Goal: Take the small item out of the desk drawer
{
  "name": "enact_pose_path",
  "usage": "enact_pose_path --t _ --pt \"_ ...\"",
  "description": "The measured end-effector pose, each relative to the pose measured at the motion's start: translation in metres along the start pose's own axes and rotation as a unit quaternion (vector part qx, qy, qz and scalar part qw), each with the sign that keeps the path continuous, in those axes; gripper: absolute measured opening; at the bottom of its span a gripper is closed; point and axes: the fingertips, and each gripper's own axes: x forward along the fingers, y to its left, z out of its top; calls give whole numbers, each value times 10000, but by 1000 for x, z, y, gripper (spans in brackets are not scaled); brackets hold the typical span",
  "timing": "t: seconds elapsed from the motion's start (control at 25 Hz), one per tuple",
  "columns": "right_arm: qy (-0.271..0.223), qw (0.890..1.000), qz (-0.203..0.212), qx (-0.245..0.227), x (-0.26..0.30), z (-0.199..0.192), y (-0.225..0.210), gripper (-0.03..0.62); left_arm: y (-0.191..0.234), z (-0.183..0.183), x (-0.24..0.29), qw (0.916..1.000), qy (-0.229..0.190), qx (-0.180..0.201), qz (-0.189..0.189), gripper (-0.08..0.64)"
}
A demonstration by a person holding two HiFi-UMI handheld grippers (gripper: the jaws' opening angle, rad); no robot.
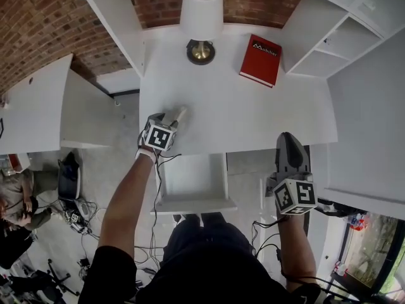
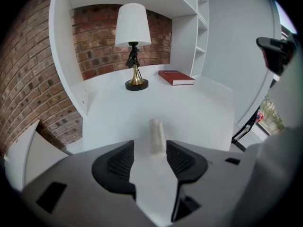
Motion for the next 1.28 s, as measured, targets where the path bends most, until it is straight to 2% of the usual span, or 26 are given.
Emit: enact_pose_path --t 0.12,0.36,0.72,0.84,1.04,1.16,1.28 --pt "-85 10000 7 -33 -9 5 15 31 5 0 -29 9996 -264 -71 57 199" --pt "-271 9995 12 -131 -26 23 41 32 10 4 -105 9920 -1087 -626 144 198" --pt "-525 9984 -36 -226 -70 49 89 25 13 8 -234 9676 -2269 -1102 131 196" --pt "-665 9973 -27 -313 -83 62 103 14 13 10 -278 9553 -2681 -1240 124 196" --pt "-999 9940 -32 -434 -100 91 121 10 20 18 -354 9263 -3475 -1438 251 196" --pt "-1196 9911 22 -582 -104 111 133 11 27 20 -397 9102 -3842 -1471 475 196" --pt "-1338 9885 99 -699 -111 126 142 11 24 24 -438 8958 -4172 -1330 756 196"
